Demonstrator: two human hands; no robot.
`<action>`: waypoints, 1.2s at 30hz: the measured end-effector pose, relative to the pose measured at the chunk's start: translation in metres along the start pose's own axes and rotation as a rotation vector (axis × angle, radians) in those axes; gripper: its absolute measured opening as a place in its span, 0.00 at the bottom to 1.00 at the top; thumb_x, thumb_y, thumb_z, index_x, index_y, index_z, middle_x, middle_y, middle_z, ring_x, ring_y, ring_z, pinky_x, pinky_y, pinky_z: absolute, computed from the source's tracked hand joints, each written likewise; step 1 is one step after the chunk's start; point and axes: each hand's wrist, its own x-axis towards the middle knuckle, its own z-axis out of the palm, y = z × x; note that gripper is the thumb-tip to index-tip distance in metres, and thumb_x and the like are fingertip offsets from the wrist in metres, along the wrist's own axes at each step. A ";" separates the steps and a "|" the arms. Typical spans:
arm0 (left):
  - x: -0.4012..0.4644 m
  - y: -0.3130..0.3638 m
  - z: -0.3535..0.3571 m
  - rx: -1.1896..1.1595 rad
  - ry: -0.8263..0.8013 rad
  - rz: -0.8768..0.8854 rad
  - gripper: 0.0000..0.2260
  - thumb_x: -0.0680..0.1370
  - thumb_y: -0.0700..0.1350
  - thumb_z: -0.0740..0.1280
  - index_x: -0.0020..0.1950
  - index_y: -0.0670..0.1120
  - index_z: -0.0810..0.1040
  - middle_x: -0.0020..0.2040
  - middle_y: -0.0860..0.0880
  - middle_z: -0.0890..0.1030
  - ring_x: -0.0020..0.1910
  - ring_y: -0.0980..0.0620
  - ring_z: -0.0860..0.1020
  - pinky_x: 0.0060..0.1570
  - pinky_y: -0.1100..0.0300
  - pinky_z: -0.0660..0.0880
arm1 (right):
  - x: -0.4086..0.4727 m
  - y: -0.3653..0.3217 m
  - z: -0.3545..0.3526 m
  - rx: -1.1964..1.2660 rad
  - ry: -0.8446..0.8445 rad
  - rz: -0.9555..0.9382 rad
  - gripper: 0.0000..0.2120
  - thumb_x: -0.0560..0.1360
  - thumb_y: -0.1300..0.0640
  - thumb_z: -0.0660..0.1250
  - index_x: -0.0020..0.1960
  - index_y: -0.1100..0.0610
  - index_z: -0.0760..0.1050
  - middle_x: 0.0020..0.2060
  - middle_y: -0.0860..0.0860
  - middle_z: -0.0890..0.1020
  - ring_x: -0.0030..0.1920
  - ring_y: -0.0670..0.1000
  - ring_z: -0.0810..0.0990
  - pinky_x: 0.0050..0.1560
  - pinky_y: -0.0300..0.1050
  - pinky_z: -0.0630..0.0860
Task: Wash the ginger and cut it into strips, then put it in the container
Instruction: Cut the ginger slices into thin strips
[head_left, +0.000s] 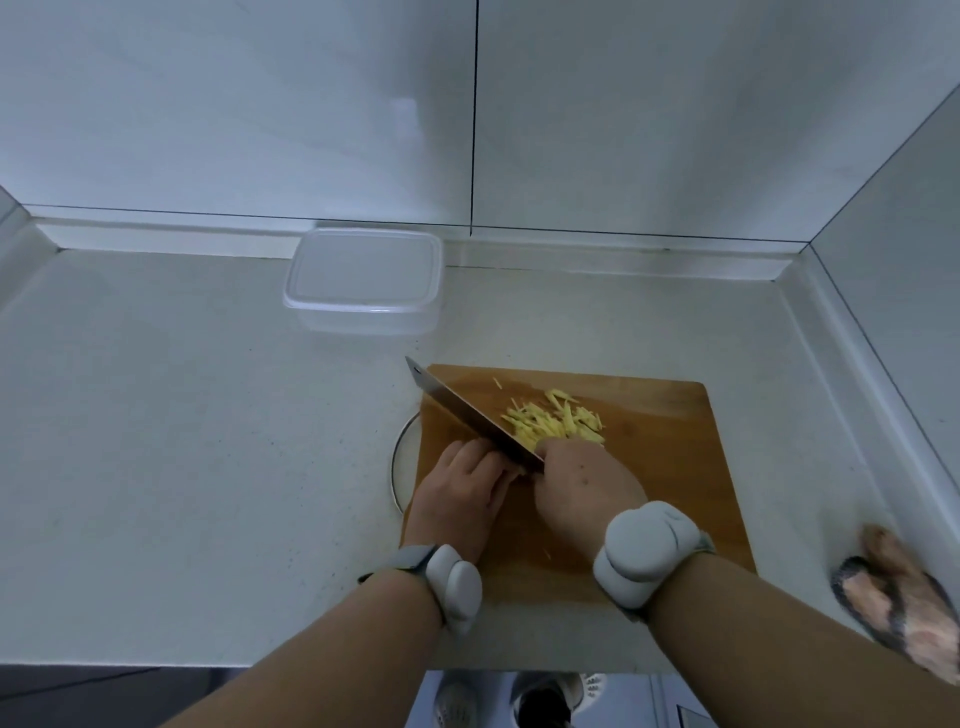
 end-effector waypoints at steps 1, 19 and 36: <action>0.000 0.001 0.000 -0.002 -0.006 -0.002 0.10 0.77 0.48 0.63 0.47 0.45 0.81 0.48 0.48 0.81 0.45 0.50 0.75 0.40 0.61 0.75 | -0.001 0.001 -0.002 0.009 -0.002 -0.003 0.09 0.81 0.59 0.59 0.55 0.56 0.77 0.44 0.55 0.80 0.44 0.56 0.81 0.43 0.48 0.79; 0.000 0.002 -0.001 0.024 -0.007 -0.005 0.08 0.77 0.47 0.63 0.45 0.46 0.80 0.45 0.48 0.79 0.43 0.50 0.74 0.37 0.61 0.73 | -0.004 0.005 -0.006 0.001 -0.017 0.033 0.08 0.80 0.60 0.60 0.53 0.57 0.79 0.43 0.55 0.82 0.41 0.55 0.82 0.41 0.47 0.79; -0.009 -0.001 -0.011 -0.120 -0.064 -0.050 0.11 0.79 0.47 0.61 0.51 0.45 0.81 0.51 0.48 0.81 0.49 0.50 0.78 0.50 0.63 0.74 | 0.006 0.007 0.001 0.073 -0.028 -0.001 0.10 0.81 0.59 0.60 0.57 0.59 0.78 0.46 0.56 0.83 0.45 0.56 0.83 0.39 0.45 0.77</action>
